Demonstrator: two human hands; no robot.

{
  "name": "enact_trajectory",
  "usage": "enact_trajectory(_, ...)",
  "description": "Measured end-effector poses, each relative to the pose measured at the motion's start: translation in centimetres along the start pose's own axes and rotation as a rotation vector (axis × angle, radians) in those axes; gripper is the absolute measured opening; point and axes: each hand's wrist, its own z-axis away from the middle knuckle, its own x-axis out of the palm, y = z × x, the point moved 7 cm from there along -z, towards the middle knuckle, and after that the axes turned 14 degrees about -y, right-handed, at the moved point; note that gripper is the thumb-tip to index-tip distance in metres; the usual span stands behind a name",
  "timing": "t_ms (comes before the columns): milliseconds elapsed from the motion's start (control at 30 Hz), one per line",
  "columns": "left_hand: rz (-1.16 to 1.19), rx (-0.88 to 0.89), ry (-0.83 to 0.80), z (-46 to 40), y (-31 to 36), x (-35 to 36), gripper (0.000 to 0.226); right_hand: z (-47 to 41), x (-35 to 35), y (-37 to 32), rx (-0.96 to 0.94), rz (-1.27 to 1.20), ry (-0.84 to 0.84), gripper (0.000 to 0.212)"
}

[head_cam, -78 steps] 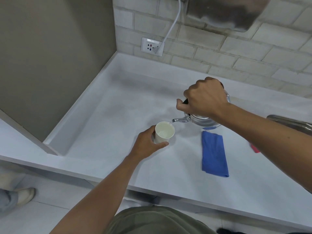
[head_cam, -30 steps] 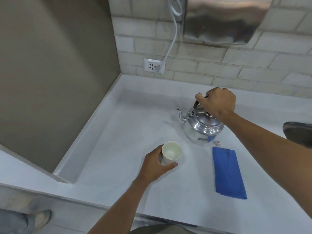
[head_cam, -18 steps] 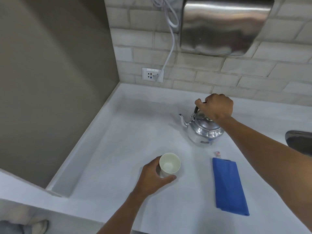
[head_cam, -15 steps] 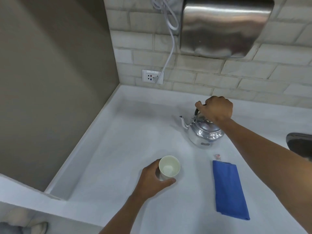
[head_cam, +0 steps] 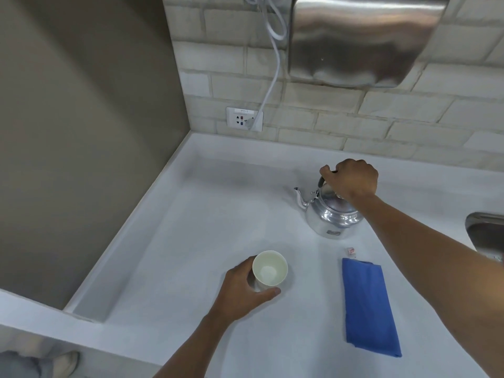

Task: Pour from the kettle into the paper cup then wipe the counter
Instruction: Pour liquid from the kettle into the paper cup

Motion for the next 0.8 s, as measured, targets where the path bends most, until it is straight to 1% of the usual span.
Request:
enact_trajectory(267,-0.009,-0.003,-0.001,-0.1,0.0,0.0,0.068,-0.4,0.2,0.7,0.014,-0.031,0.043,0.054)
enact_trajectory(633,-0.014,-0.004,-0.003,-0.1,0.1,-0.1,0.065,-1.1,0.2,1.1,0.014,-0.067,0.043,0.056)
enact_trajectory(800,-0.027,-0.004,-0.004,-0.1,0.2,-0.1,0.065,-0.9,0.3,1.2,-0.023,-0.071,0.092,0.06)
